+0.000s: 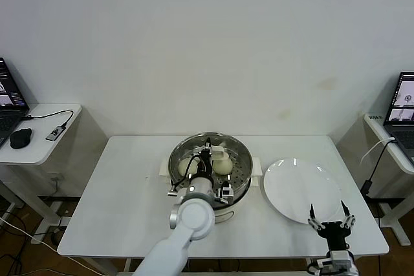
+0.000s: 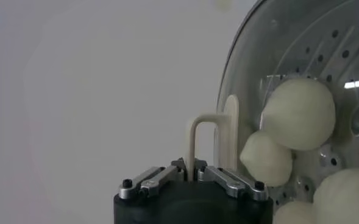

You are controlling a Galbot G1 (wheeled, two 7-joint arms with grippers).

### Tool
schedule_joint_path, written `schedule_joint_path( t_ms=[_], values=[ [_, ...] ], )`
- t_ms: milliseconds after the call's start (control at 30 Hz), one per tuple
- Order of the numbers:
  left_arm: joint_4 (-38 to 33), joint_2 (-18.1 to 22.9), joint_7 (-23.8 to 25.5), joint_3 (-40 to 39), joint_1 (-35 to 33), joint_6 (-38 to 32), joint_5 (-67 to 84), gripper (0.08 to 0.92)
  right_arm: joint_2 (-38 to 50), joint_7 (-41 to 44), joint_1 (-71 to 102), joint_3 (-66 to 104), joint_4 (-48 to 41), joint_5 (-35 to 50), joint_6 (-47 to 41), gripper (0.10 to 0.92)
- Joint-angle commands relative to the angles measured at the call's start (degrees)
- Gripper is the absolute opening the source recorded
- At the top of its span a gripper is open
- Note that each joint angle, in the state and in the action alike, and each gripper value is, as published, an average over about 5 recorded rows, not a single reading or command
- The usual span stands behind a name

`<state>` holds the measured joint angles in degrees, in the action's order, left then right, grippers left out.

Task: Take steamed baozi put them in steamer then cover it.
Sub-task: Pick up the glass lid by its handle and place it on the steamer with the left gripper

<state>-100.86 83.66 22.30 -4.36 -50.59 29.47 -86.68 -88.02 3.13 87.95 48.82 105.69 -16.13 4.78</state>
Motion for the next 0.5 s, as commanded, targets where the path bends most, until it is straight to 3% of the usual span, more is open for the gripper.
schedule_joint_path(
  t_ms=[33, 500],
  values=[
    [-1.8, -0.3, -0.2, 0.3, -0.5, 0.0, 0.3, 0.221, -0.2, 0.0, 0.1, -0.2, 0.2, -0.3, 0.0, 0.823],
    [-15.8, -5.0, -1.1, 1.3, -9.2, 0.0, 4.2, 0.62, -0.7, 0.0, 0.8, -0.5, 1.0, -1.2, 0.0, 0.823]
  ],
)
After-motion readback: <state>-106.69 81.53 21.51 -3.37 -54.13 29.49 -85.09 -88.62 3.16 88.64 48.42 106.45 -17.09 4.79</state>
